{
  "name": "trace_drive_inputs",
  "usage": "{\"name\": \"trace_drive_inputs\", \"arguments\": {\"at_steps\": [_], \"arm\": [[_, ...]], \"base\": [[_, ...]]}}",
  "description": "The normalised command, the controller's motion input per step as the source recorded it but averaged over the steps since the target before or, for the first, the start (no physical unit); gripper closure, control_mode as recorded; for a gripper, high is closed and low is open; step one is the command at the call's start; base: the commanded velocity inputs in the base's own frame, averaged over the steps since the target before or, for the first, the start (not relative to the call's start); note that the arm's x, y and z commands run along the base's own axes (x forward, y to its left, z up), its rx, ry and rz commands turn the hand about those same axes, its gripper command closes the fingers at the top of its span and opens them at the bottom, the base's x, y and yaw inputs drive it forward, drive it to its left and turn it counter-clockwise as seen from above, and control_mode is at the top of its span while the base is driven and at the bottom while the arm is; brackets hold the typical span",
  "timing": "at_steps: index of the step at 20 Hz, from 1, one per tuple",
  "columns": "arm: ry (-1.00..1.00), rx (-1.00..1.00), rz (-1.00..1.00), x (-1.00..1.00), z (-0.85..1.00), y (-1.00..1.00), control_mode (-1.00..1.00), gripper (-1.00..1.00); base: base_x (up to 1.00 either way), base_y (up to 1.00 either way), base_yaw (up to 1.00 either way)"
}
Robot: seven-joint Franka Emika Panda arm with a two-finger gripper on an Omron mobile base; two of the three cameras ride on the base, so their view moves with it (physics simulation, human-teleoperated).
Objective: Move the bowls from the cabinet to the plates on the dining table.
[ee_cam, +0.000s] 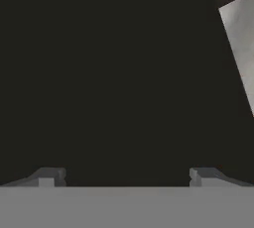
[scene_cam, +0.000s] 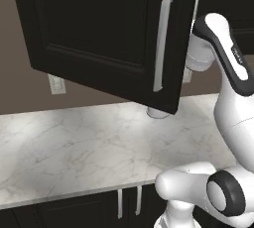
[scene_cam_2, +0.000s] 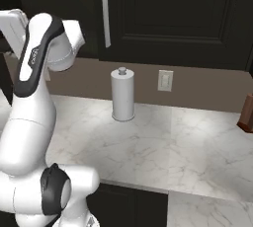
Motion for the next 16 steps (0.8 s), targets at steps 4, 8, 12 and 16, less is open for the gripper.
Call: {"name": "trace_drive_inputs", "arguments": {"at_steps": [4, 8, 12, 16], "arm": [[-0.16, 0.02, 0.22, -0.84, 0.0, 0.71, -1.0, -1.0], [-0.15, 0.03, 0.25, -0.83, 0.0, 0.66, -1.0, -1.0], [-0.09, 0.0, 0.2, -0.28, 0.0, 0.6, -1.0, -1.0], [-0.03, 0.0, 0.08, 0.0, 0.0, 0.59, -1.0, -1.0]], "base": [[0.0, 0.0, 0.0], [0.0, 0.0, 0.0], [0.0, 0.0, 0.0], [0.0, 0.0, 0.0]]}}
